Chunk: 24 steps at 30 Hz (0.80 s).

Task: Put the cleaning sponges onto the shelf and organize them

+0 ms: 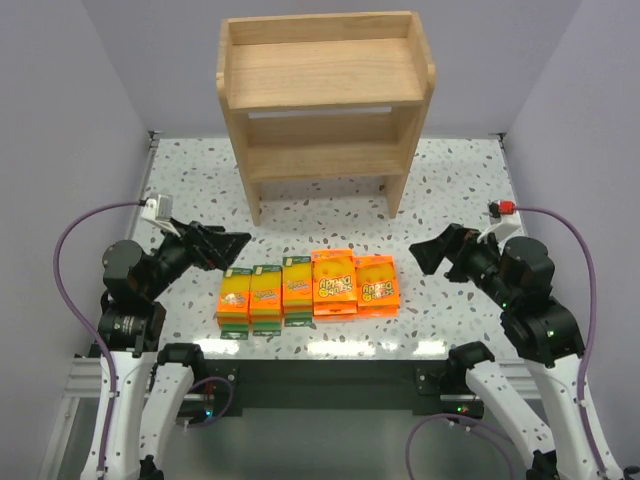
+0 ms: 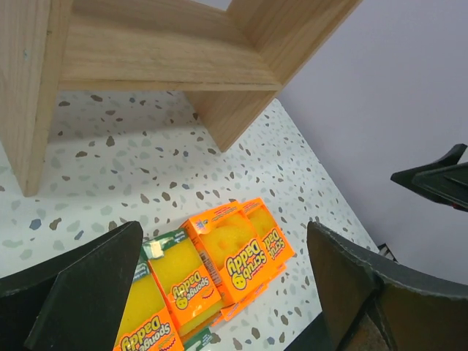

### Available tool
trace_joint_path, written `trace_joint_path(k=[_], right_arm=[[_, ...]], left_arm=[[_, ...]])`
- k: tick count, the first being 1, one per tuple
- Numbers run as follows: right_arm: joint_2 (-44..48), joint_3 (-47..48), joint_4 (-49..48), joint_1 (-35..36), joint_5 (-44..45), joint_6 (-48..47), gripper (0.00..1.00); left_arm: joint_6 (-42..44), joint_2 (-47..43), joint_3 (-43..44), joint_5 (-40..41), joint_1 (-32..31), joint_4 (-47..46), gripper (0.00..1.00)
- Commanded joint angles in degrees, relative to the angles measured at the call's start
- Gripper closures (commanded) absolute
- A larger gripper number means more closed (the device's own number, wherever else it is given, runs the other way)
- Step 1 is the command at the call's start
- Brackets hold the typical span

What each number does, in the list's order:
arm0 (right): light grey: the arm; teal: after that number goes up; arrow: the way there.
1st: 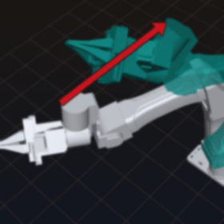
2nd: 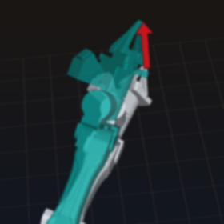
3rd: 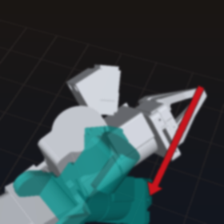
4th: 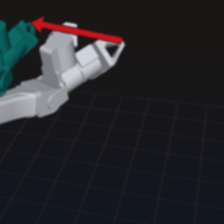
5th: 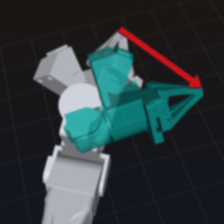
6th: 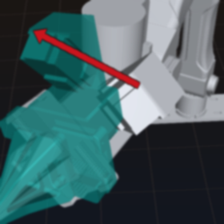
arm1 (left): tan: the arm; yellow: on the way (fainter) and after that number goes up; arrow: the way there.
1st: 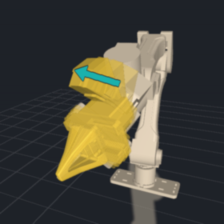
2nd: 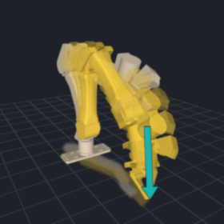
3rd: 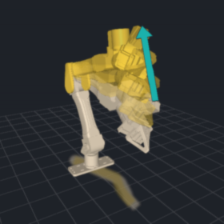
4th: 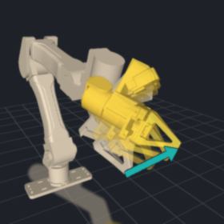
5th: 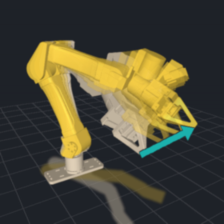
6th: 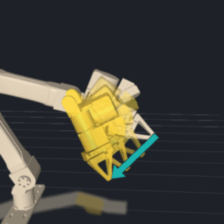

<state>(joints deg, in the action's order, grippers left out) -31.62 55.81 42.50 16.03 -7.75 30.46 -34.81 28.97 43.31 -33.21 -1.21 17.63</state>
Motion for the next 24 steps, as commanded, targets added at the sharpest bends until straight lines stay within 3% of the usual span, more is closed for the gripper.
trace_joint_path(k=[1, 12, 17, 24], right_arm=[[-1.3, -0.4, -0.8, 0.1, -3.2, 0.7, 0.01], [3.1, -16.0, -3.2, 0.1, -13.5, 15.9, 0.01], [4.5, -19.1, 4.6, 0.1, -13.7, 15.5, 0.02], [2.5, -23.5, 5.6, 0.1, -14.6, 15.8, 0.18]], left_arm=[[1.0, 0.2, 0.5, -4.8, -0.1, -2.3, 0.0], [1.2, 0.5, -1.8, -5.5, -0.1, -3.1, 0.0], [1.0, 0.6, -3.0, -5.2, -0.1, -3.0, 0.0], [-1.5, 1.6, -5.6, -5.1, -0.1, -5.9, 0.0]])
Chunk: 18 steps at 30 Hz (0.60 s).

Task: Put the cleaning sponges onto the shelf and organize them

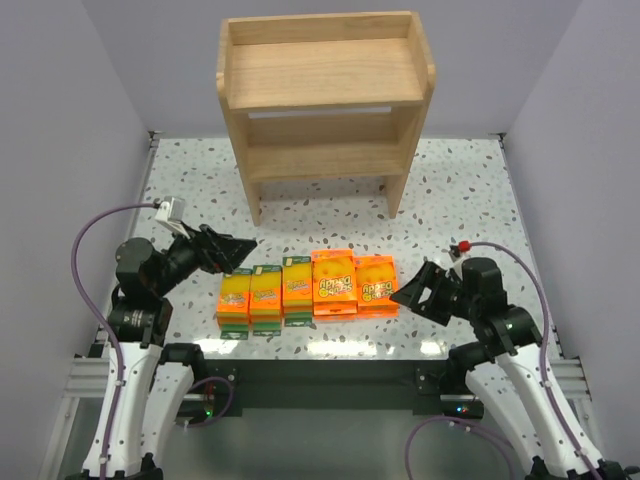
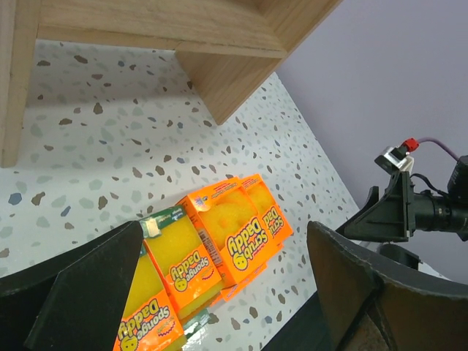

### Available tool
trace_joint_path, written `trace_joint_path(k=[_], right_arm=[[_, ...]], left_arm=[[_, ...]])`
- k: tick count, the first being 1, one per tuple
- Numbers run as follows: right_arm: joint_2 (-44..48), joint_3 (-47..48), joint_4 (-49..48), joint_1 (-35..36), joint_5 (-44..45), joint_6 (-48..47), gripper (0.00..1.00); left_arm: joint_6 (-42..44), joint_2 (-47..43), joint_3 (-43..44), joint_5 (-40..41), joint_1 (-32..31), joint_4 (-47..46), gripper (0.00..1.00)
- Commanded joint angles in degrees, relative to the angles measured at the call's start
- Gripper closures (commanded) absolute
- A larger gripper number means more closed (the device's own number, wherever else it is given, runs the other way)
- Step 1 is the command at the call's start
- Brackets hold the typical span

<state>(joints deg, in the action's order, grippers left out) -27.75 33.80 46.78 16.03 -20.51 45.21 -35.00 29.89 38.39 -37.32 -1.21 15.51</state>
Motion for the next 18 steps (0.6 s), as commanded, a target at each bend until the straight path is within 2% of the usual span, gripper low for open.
trace_joint_path(k=[1, 4, 11, 18], right_arm=[[-2.6, -2.9, -0.9, 0.1, -2.5, 2.1, 0.21], [-5.5, -5.6, -5.4, 0.9, -2.9, 3.7, 0.24], [-16.4, -7.8, -16.6, 8.6, 0.7, 8.7, 0.23], [-23.5, -8.7, -24.4, 8.9, 5.5, 13.3, 0.21]], left_arm=[[-1.6, 0.8, -0.9, -1.0, -0.1, -4.0, 0.0], [-1.8, 1.0, -1.1, -0.7, -0.1, -4.2, 0.0], [-1.8, 1.4, -1.3, 0.2, -0.1, -3.9, 0.0], [-1.5, 1.6, -1.6, 0.5, -0.1, -3.3, 0.0]])
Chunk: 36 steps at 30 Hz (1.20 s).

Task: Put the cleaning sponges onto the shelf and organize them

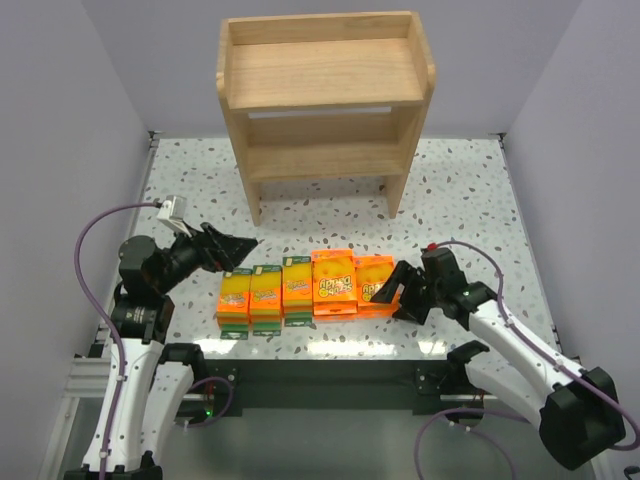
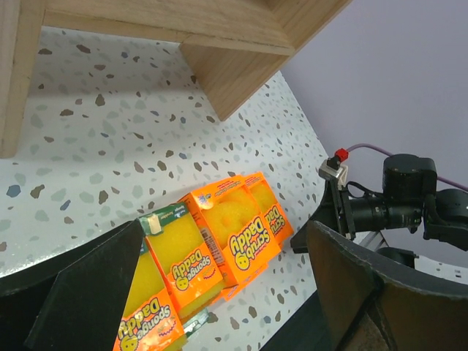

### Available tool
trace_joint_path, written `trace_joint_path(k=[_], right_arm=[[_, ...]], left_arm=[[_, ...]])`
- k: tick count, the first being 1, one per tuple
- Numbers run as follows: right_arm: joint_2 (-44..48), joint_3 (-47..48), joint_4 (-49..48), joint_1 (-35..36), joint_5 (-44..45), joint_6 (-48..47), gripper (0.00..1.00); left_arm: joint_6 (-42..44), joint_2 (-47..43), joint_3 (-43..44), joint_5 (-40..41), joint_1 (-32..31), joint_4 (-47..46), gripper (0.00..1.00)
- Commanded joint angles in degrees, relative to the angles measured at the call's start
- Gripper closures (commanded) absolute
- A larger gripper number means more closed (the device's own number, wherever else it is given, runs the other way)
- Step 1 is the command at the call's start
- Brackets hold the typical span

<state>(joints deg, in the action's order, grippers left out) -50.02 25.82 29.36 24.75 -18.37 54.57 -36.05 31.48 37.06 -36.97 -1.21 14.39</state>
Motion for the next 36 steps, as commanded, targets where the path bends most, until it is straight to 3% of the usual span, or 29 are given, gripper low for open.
trace_joint_path(k=[1, 12, 25, 29, 36], right_arm=[[-1.7, -1.0, -7.8, 0.2, 4.4, 5.6, 0.21], [-8.9, 3.5, -11.9, -1.0, 17.8, 9.5, 0.16], [-22.1, 13.8, -14.1, -11.8, 19.8, -1.4, 0.12], [-21.4, 14.9, -10.2, -12.0, 18.5, -4.8, 0.12], [-12.9, 5.7, -10.6, -12.0, 14.7, -3.4, 0.17]], left_arm=[[-0.2, 0.0, -0.2, 0.2, -0.1, -2.1, 0.0], [1.1, -0.4, 0.5, 0.4, -0.1, 0.2, 0.0], [1.2, -2.5, -0.1, 0.9, -0.1, 2.4, 0.0], [1.8, -3.2, 0.2, 1.4, -0.1, 3.6, 0.0], [0.0, -2.8, -2.2, 0.3, -0.1, 0.5, 0.0]])
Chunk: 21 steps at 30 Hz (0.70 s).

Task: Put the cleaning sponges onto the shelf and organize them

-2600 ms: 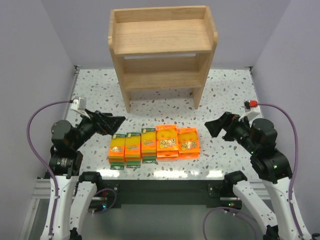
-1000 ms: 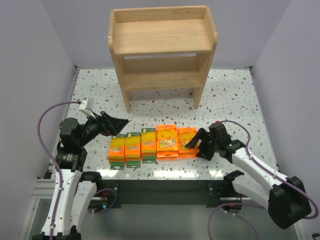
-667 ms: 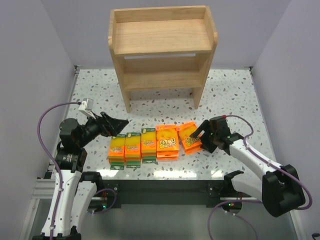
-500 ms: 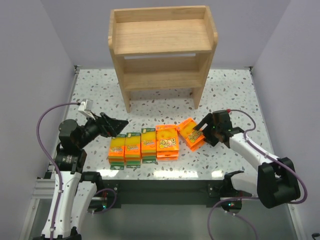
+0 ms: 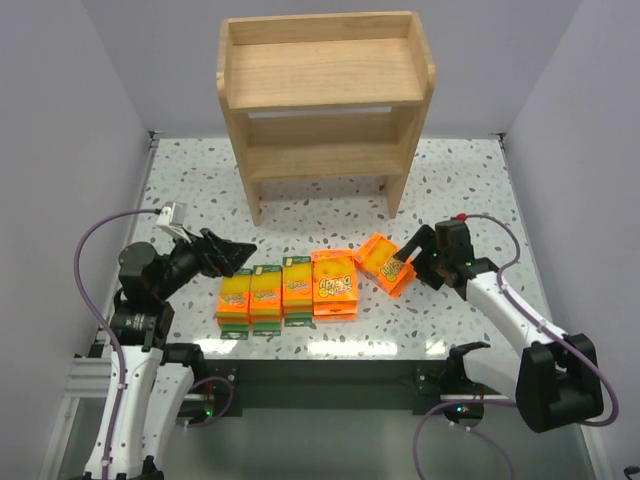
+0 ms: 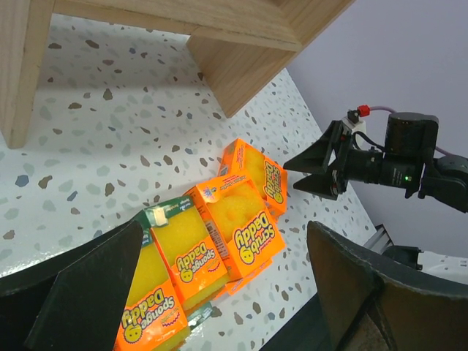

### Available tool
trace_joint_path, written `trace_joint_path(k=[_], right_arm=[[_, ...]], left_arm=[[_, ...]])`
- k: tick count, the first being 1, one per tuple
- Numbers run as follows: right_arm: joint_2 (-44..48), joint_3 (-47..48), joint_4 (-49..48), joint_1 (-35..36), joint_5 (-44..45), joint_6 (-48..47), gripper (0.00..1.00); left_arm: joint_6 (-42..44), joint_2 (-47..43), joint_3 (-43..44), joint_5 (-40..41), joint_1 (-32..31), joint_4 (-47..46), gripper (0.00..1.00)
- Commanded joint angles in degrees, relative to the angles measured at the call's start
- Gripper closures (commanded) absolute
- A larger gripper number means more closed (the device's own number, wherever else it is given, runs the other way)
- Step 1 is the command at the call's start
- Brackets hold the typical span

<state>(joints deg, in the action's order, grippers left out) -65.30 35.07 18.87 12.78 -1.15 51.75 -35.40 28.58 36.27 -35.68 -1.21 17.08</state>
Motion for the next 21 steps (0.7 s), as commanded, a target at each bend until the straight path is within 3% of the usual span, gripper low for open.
trace_joint_path(k=[1, 14, 19, 21], right_arm=[[2.6, -4.3, -0.8, 0.0, -3.1, -0.2, 0.18], [-4.6, -8.6, -13.6, 0.0, -5.7, 3.4, 0.43], [-9.4, -9.8, -16.4, 0.0, -4.5, 3.9, 0.64], [-11.2, -10.5, -16.7, -0.1, -4.6, 3.7, 0.78]], left_arm=[[-1.2, 0.2, -1.6, -1.3, -0.1, -2.7, 0.0], [-2.0, -0.5, -1.7, -1.3, -0.1, -2.1, 0.0], [-1.3, -1.0, -1.5, -1.0, -0.1, -1.0, 0.0], [-1.1, -1.0, -1.4, -1.0, -0.1, -0.8, 0.0]])
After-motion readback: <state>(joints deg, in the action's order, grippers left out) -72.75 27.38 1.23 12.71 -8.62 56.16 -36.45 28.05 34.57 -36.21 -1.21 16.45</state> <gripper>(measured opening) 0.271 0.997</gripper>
